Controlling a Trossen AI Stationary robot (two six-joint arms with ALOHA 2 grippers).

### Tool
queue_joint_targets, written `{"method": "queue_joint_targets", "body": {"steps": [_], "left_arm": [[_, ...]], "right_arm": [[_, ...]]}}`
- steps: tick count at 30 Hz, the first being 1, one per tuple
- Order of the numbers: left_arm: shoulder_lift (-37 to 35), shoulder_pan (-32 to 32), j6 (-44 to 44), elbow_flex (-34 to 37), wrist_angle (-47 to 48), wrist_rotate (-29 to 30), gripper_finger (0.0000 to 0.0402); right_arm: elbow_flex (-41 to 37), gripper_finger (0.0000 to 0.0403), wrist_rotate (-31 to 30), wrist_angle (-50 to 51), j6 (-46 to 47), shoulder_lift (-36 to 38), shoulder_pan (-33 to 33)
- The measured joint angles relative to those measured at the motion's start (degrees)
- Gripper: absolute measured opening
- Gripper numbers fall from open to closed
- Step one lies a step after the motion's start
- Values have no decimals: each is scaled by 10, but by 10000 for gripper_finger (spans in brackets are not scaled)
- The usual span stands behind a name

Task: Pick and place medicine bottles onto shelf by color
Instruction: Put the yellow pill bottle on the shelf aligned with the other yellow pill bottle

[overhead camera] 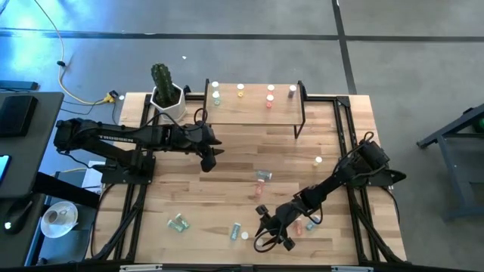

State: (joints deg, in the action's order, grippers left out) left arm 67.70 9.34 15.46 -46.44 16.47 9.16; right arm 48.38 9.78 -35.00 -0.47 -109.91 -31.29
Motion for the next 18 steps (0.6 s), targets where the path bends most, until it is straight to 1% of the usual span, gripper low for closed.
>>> {"method": "queue_joint_targets", "body": {"steps": [9,18], "left_arm": [[0,0,0,0,0,0,157],[0,0,0,0,0,0,157]], "right_arm": [[0,184,3,0,-4,0,0],[0,184,3,-21,-2,-5,0]]}}
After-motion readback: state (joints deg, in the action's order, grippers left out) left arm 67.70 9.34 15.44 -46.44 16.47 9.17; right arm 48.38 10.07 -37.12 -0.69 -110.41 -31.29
